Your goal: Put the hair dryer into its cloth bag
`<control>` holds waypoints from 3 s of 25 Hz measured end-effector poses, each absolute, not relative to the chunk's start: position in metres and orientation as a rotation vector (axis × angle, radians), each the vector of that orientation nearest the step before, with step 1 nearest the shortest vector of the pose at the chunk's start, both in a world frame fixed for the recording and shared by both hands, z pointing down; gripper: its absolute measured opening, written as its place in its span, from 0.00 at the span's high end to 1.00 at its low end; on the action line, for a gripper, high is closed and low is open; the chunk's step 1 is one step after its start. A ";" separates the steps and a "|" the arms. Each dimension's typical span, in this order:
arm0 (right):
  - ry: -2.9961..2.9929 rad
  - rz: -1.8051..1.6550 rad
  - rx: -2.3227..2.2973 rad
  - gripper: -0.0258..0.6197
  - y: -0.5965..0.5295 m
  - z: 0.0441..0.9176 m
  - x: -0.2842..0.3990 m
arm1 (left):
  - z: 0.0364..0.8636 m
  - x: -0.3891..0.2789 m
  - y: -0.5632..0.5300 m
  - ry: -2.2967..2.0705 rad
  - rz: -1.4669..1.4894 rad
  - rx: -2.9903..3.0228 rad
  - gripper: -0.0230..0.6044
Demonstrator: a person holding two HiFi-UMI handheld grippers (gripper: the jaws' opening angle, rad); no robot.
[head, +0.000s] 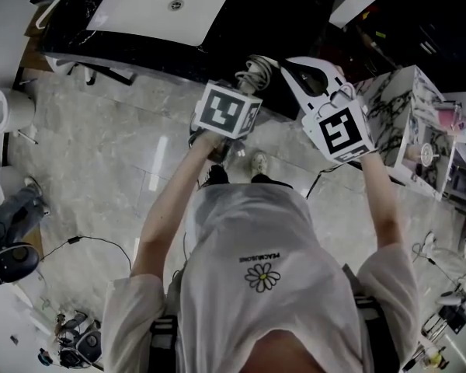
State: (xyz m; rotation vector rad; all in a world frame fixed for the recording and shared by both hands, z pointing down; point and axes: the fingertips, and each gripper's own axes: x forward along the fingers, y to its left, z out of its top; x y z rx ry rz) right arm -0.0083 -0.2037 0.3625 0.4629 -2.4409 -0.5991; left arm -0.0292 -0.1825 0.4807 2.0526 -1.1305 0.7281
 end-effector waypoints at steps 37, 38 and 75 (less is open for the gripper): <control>-2.329 -0.784 0.383 0.93 -0.172 0.391 -0.006 | 0.484 -0.033 -0.282 -1.159 0.521 1.886 0.71; -2.330 -0.788 0.375 0.93 -0.169 0.391 -0.007 | 0.485 -0.035 -0.285 -1.169 0.521 1.879 0.71; -2.430 -0.620 0.546 0.93 -0.167 0.391 -0.015 | 0.432 -0.125 -0.255 -1.855 0.259 1.956 0.50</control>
